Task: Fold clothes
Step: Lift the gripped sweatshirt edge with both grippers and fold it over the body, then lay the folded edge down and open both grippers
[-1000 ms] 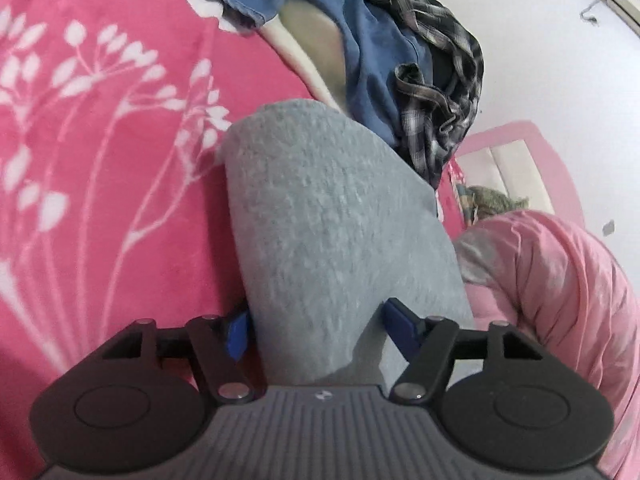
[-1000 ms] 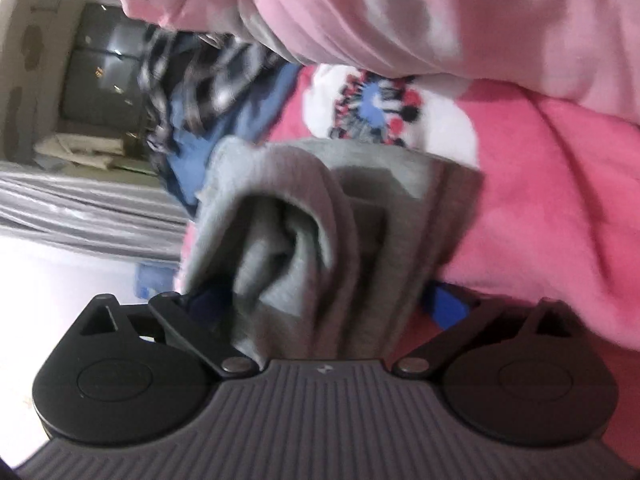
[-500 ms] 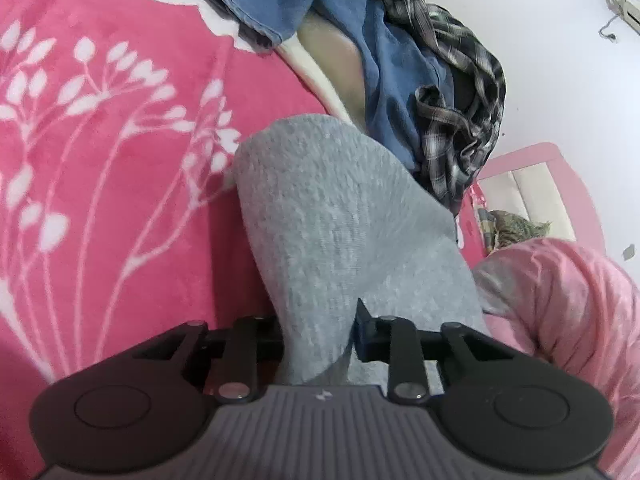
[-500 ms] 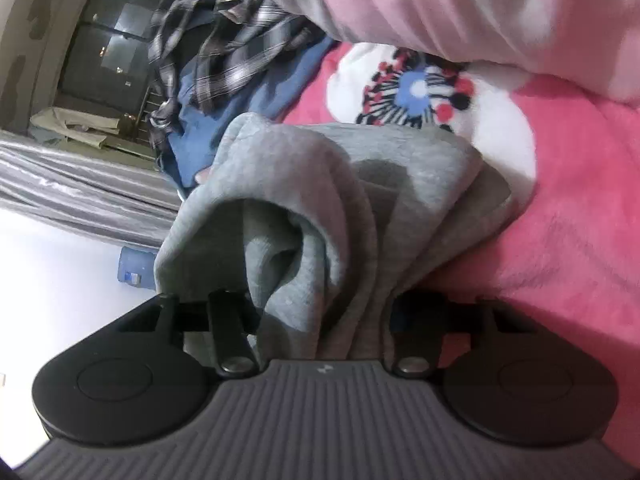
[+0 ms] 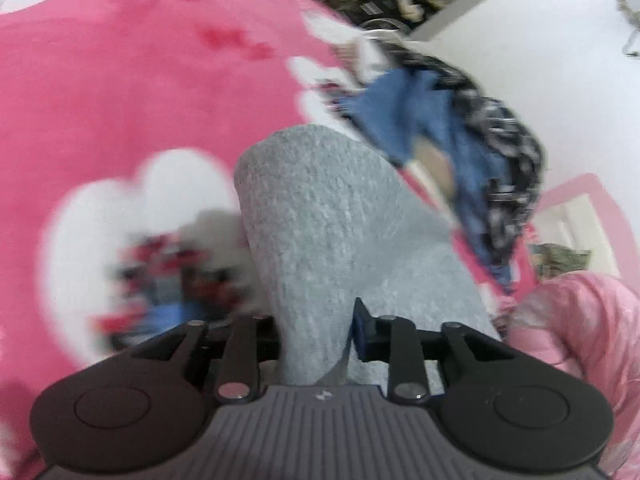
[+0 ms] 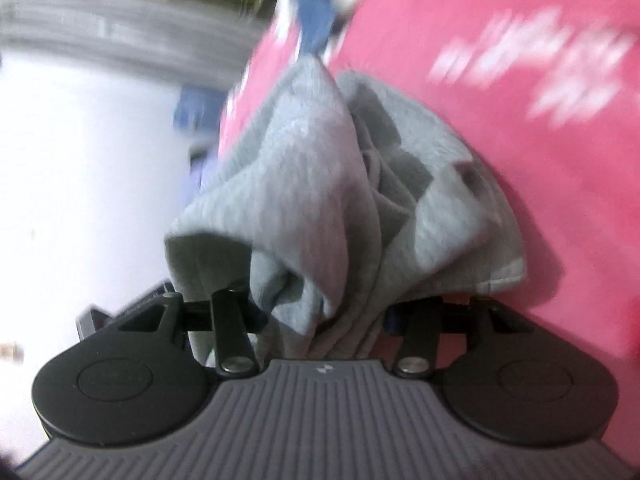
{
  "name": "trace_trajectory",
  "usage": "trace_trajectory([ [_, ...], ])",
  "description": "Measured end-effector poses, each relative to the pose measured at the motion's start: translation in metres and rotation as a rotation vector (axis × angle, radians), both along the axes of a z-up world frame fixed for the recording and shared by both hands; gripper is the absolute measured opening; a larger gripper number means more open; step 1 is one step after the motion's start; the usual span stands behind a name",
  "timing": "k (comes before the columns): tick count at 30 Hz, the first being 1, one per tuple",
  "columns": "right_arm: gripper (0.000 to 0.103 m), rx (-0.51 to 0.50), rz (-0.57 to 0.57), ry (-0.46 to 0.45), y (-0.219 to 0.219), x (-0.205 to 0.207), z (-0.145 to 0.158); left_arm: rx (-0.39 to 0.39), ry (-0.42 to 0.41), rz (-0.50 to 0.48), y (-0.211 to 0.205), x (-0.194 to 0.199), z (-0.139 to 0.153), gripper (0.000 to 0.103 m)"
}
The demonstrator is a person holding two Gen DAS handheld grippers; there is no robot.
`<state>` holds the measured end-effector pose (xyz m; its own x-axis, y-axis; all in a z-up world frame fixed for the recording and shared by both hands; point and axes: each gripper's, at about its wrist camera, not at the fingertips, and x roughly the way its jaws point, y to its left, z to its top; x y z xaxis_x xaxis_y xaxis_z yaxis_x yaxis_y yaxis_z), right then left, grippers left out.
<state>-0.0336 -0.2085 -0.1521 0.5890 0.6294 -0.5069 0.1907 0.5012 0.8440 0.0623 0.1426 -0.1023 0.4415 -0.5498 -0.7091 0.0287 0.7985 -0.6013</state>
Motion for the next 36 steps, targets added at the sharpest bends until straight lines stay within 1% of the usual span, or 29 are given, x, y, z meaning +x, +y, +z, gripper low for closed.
trace_trajectory([
  [1, 0.055, -0.01, 0.053, 0.021, 0.012, 0.006, -0.003, 0.007, 0.034, 0.012, 0.01, -0.001, -0.007, 0.04],
  [2, 0.058, -0.049, 0.094, 0.035, 0.016, 0.008, -0.001, 0.011, 0.058, 0.017, 0.015, -0.002, -0.015, 0.047],
  [3, 0.058, -0.087, 0.135, 0.049, 0.02, 0.01, 0.0, 0.015, 0.081, 0.023, 0.018, -0.003, -0.024, 0.052],
  [4, 0.063, -0.124, 0.174, 0.061, 0.023, 0.011, 0.002, 0.022, 0.078, 0.03, 0.021, -0.006, -0.027, 0.051],
  [5, 0.066, -0.149, 0.195, 0.054, 0.019, 0.008, 0.011, 0.032, 0.06, 0.021, 0.021, -0.009, -0.024, 0.052],
  [6, 0.067, -0.211, 0.212, 0.042, 0.012, 0.002, 0.024, 0.042, 0.04, 0.011, 0.02, -0.011, -0.021, 0.054],
  [8, 0.067, -0.399, 0.248, -0.034, -0.002, -0.014, 0.058, 0.079, 0.009, -0.013, 0.015, -0.018, -0.011, 0.055],
  [10, 0.066, -0.629, 0.249, -0.11, -0.008, -0.031, 0.09, 0.135, -0.031, -0.007, 0.012, -0.03, 0.0, 0.054],
  [11, 0.063, -0.723, 0.252, -0.153, -0.007, -0.036, 0.104, 0.169, -0.073, -0.004, 0.009, -0.039, 0.009, 0.054],
  [12, 0.056, -0.813, 0.254, -0.198, -0.005, -0.041, 0.117, 0.203, -0.116, -0.002, 0.006, -0.049, 0.017, 0.054],
  [13, 0.05, -0.865, 0.256, -0.253, -0.001, -0.043, 0.127, 0.239, -0.168, -0.027, -0.004, -0.059, 0.025, 0.054],
  [15, 0.047, -0.906, 0.307, -0.394, 0.018, -0.044, 0.141, 0.304, -0.259, -0.115, -0.028, -0.076, 0.036, 0.054],
  [16, 0.047, -0.909, 0.35, -0.473, 0.032, -0.043, 0.145, 0.341, -0.297, -0.164, -0.041, -0.085, 0.037, 0.054],
  [17, 0.046, -0.918, 0.419, -0.524, 0.047, -0.042, 0.143, 0.385, -0.311, -0.224, -0.053, -0.093, 0.034, 0.054],
  [18, 0.045, -0.93, 0.489, -0.571, 0.06, -0.042, 0.14, 0.429, -0.322, -0.285, -0.066, -0.101, 0.03, 0.049],
  [19, 0.043, -0.979, 0.552, -0.575, 0.069, -0.041, 0.128, 0.48, -0.318, -0.321, -0.079, -0.106, 0.023, 0.048],
  [20, 0.043, -1.031, 0.614, -0.574, 0.076, -0.04, 0.116, 0.522, -0.313, -0.342, -0.089, -0.114, 0.015, 0.047],
  [21, 0.041, -1.118, 0.665, -0.52, 0.077, -0.035, 0.092, 0.54, -0.324, -0.359, -0.095, -0.119, 0.011, 0.047],
  [22, 0.042, -1.196, 0.712, -0.468, 0.076, -0.031, 0.07, 0.538, -0.34, -0.378, -0.1, -0.123, 0.009, 0.048],
  [24, 0.042, -1.192, 0.743, -0.42, 0.065, -0.025, 0.059, 0.542, -0.352, -0.393, -0.107, -0.128, 0.009, 0.051],
  [25, 0.04, -1.193, 0.757, -0.399, 0.06, -0.023, 0.055, 0.561, -0.363, -0.392, -0.111, -0.13, 0.008, 0.051],
  [26, 0.038, -1.219, 0.763, -0.413, 0.061, -0.023, 0.066, 0.575, -0.375, -0.388, -0.113, -0.131, 0.008, 0.051],
  [27, 0.034, -1.268, 0.75, -0.462, 0.065, -0.025, 0.078, 0.563, -0.374, -0.376, -0.112, -0.131, 0.006, 0.051],
  [28, 0.034, -1.309, 0.735, -0.51, 0.069, -0.026, 0.091, 0.548, -0.37, -0.363, -0.112, -0.131, 0.004, 0.052],
  [30, 0.033, -1.246, 0.678, -0.586, 0.073, -0.014, 0.113, 0.528, -0.365, -0.343, -0.11, -0.129, 0.001, 0.052],
  [31, 0.031, -1.217, 0.65, -0.622, 0.075, -0.007, 0.123, 0.524, -0.366, -0.339, -0.11, -0.13, 0.001, 0.053],
  [33, 0.027, -1.217, 0.634, -0.662, 0.085, 0.018, 0.118, 0.54, -0.377, -0.343, -0.11, -0.133, 0.0, 0.053],
  [35, 0.022, -1.24, 0.625, -0.641, 0.092, 0.044, 0.094, 0.555, -0.395, -0.348, -0.112, -0.137, -0.001, 0.053],
  [36, 0.018, -1.226, 0.613, -0.583, 0.091, 0.068, 0.076, 0.555, -0.403, -0.346, -0.112, -0.138, -0.001, 0.053],
])
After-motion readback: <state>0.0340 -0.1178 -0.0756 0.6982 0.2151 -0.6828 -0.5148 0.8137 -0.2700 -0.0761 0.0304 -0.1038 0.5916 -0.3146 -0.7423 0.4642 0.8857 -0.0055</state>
